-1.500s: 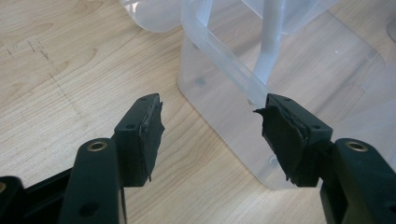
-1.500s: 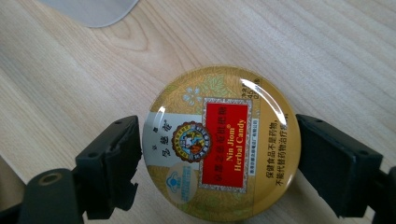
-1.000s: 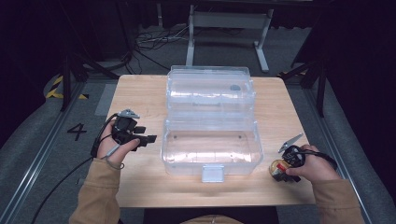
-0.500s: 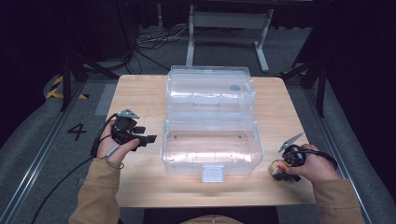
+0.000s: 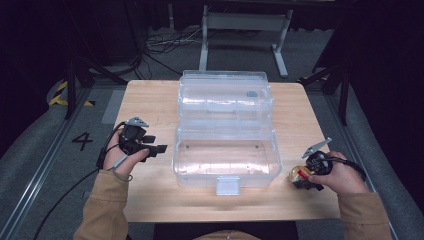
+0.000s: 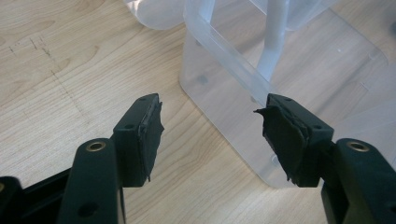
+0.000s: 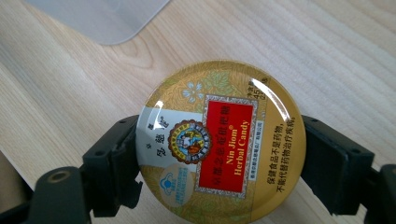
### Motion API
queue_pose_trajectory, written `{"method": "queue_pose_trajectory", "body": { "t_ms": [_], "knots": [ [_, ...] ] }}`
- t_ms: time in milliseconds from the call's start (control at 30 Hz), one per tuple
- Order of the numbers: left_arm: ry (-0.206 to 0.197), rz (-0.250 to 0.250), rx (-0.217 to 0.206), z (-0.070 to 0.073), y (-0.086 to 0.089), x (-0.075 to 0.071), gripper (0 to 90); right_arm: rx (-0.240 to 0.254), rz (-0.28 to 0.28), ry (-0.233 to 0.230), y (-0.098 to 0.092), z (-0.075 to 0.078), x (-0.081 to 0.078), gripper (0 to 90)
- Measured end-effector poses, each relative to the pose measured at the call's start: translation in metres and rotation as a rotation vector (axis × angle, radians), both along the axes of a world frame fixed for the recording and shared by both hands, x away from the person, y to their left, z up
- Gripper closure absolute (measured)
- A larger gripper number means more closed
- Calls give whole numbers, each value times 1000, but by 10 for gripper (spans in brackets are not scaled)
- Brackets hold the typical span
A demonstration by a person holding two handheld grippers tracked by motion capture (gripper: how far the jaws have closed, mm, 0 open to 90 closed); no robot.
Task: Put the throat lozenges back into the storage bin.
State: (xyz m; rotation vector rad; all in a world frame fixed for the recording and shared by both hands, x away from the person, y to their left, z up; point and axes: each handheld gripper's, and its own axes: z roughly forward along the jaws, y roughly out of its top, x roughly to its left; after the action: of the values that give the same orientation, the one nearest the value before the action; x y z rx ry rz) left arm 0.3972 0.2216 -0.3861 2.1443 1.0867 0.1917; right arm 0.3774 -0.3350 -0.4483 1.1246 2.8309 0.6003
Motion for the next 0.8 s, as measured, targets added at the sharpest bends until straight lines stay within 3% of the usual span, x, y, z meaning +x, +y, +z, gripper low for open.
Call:
{"method": "queue_pose_trajectory", "body": {
  "t_ms": [233,800],
  "knots": [
    [0,6,-1,0,0,-1,381,28,-7,-28,1,9,0,203],
    [-4,16,-6,2,5,-4,381,95,-6,-132,3,50,6,203]
  ]
}}
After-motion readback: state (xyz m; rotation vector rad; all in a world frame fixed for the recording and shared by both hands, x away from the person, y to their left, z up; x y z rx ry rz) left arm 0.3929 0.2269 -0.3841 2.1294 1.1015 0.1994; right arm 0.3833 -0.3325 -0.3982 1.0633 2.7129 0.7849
